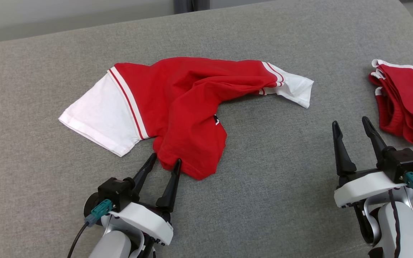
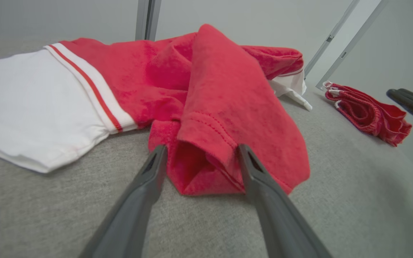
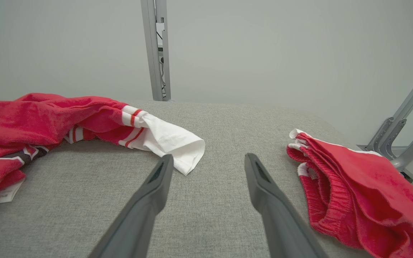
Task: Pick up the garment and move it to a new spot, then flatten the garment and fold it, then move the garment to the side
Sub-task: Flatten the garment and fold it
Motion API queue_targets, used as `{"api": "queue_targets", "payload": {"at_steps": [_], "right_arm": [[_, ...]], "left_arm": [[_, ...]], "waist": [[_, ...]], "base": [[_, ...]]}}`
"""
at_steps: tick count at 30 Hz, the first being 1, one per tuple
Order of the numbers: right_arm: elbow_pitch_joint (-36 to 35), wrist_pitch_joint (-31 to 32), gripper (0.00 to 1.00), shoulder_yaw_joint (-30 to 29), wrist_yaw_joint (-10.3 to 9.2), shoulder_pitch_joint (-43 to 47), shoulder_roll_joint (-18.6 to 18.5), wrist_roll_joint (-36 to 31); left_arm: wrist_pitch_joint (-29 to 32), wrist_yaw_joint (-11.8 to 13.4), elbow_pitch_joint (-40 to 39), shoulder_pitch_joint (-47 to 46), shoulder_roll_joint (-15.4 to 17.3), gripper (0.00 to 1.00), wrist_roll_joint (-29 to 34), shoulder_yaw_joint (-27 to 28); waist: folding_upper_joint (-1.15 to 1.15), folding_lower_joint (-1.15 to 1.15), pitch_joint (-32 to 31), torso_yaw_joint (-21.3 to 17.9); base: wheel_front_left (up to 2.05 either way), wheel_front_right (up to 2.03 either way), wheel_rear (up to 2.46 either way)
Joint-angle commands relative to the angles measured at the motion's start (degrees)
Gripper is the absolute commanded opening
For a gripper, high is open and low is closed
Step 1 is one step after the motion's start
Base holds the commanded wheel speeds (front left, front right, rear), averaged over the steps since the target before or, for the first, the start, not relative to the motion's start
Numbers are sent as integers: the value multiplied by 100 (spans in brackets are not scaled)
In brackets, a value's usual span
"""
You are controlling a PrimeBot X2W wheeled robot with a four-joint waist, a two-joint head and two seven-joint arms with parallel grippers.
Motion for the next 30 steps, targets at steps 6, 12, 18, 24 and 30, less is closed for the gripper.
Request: {"api": "queue_targets", "payload": {"at_steps": [6,12,18,24,30], "right_arm": [[42,2,100,66,-1,-65,-20,106],[87,2,100,28,-1,2,-20,137],[129,2,100,-111,-1,127,-22,204],[255,2,100,-23,-1,290,-23,338],[362,2,100,3,-1,513,-23,458]], "left_arm": [[-27,-46,-77,-159,22,28,65,-8],[-27,-38,-319,-136,23,0,364,111],[-27,1,-775,-310,70,0,1019,745],[-27,6,-1147,-619,438,0,1612,1286],[-20,4,-1419,-510,834,0,2046,1335]], "waist": [[0,0,43,-53],[0,0,-69,-6],[0,0,-390,173],[0,0,-763,329],[0,0,-1004,499]], "base": [[0,0,0],[0,0,0],[0,0,0],[0,0,0],[0,0,0]]}}
